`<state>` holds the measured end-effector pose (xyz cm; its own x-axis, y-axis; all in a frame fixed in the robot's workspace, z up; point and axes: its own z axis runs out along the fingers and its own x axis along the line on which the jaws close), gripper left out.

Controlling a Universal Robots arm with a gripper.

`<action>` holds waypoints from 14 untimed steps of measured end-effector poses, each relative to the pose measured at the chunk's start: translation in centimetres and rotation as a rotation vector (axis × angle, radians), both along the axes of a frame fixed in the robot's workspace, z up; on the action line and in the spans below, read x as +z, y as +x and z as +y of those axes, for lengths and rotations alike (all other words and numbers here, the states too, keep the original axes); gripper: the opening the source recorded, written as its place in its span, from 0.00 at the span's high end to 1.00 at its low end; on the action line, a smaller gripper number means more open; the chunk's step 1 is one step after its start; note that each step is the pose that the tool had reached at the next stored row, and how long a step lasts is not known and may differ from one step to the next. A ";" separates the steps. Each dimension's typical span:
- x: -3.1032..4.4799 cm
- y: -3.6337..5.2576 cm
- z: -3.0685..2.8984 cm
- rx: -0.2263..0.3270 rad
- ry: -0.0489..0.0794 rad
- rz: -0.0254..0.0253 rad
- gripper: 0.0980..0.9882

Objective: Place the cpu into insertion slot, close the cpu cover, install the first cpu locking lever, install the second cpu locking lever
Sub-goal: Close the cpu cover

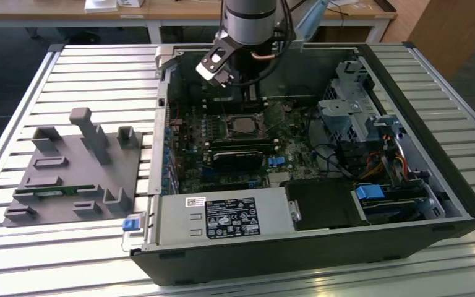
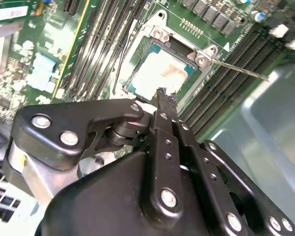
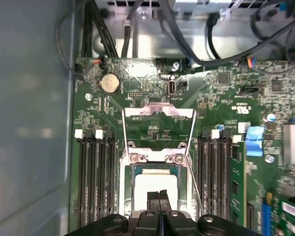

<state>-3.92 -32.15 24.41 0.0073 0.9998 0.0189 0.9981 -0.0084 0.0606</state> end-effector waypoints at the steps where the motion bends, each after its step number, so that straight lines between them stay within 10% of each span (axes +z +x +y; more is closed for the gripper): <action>1: 0.36 0.00 0.00 0.000 0.000 0.0001 0.99; 14: 0.75 0.75 -1.49 0.000 0.000 0.0043 0.99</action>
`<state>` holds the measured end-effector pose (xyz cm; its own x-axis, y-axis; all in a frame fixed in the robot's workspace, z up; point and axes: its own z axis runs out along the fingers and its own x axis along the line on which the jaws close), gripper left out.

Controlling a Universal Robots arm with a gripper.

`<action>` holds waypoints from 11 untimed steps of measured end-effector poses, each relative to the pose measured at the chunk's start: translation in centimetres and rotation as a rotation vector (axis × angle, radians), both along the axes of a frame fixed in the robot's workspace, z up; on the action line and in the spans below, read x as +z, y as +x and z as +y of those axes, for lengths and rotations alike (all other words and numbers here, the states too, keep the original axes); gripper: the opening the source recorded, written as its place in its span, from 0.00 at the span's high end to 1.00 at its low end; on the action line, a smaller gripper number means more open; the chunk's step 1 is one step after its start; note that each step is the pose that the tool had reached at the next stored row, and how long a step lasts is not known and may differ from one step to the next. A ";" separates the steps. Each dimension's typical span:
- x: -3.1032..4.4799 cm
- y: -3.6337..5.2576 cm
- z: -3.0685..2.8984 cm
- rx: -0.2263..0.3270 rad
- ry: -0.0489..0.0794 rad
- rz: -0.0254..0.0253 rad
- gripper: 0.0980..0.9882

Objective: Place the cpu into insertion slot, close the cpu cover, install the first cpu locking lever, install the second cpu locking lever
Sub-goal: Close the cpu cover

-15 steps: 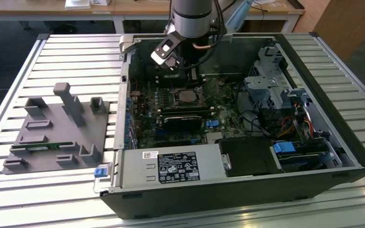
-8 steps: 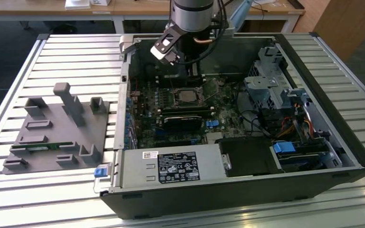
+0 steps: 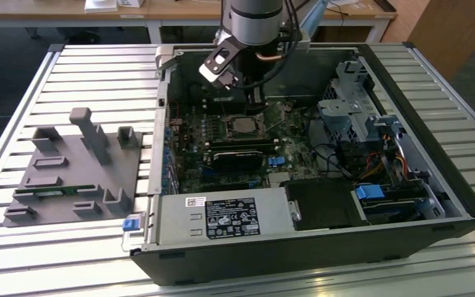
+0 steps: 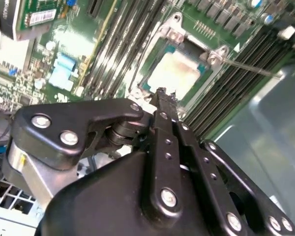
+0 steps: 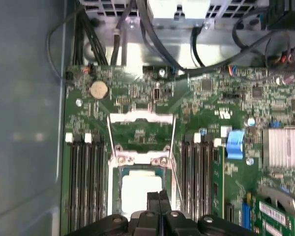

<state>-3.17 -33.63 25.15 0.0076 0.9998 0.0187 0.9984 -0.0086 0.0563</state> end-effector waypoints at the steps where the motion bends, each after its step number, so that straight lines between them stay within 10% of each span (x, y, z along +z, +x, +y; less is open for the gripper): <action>1: 0.00 0.41 0.00 0.000 0.000 0.0025 0.99; 11: 0.58 2.17 0.00 0.000 0.002 0.0246 0.99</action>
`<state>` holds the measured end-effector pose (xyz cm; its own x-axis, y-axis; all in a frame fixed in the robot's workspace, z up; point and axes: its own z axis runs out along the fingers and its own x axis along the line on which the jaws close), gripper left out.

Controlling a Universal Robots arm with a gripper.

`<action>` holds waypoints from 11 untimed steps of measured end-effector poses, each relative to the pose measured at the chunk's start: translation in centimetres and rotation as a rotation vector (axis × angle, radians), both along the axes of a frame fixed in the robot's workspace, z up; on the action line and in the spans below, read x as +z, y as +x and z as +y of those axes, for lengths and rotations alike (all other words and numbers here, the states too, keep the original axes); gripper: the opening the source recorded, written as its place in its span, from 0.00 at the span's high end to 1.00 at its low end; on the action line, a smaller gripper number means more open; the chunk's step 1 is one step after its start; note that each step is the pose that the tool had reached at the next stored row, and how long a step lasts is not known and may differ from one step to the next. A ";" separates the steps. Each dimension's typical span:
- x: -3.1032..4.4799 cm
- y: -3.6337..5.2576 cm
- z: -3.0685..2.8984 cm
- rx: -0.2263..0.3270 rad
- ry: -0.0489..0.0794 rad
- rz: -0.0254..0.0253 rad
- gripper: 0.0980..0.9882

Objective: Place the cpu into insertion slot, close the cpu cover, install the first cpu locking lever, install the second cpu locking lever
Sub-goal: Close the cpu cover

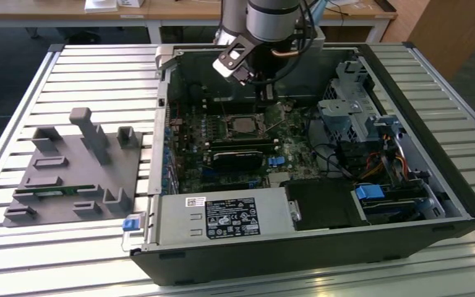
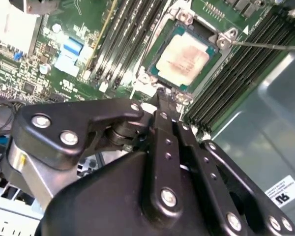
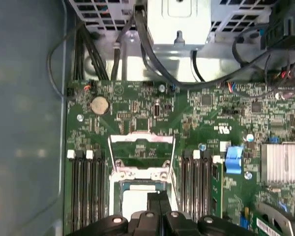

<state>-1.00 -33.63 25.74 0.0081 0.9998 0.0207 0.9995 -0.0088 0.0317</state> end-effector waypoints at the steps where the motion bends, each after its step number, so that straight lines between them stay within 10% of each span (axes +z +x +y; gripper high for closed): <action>1: 0.00 0.28 0.00 0.000 0.000 0.0011 0.99; 11: 0.00 2.98 0.00 0.001 0.011 0.0116 0.99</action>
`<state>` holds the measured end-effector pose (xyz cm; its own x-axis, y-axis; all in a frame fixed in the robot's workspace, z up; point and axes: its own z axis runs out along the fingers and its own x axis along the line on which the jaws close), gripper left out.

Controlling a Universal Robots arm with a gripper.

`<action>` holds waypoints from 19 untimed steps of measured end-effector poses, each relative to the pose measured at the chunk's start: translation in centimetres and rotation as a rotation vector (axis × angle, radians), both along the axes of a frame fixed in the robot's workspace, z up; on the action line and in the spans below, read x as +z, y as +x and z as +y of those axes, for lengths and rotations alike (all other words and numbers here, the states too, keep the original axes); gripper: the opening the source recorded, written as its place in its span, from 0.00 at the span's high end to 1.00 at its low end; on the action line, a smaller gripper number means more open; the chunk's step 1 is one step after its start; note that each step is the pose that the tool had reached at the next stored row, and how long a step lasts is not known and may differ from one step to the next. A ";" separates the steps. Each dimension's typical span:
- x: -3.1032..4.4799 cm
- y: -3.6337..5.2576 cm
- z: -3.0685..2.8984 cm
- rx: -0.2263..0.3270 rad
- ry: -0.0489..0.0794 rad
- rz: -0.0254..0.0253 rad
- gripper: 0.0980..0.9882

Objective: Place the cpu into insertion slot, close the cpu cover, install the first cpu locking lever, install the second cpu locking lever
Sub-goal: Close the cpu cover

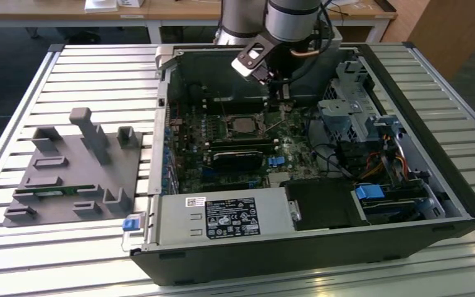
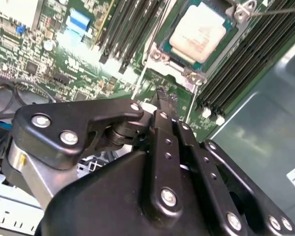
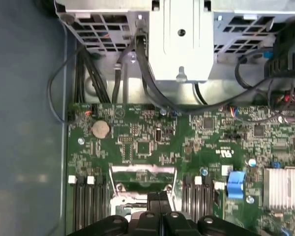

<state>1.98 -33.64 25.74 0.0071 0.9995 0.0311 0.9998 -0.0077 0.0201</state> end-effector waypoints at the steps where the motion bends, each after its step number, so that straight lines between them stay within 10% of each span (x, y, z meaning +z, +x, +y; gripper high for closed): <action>1: 0.00 0.16 0.00 0.000 0.003 0.0000 0.99; 19: -0.07 3.13 0.87 0.001 0.005 0.0095 0.99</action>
<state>5.10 -32.77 25.67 0.0068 0.9993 0.0360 0.9999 -0.0071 0.0106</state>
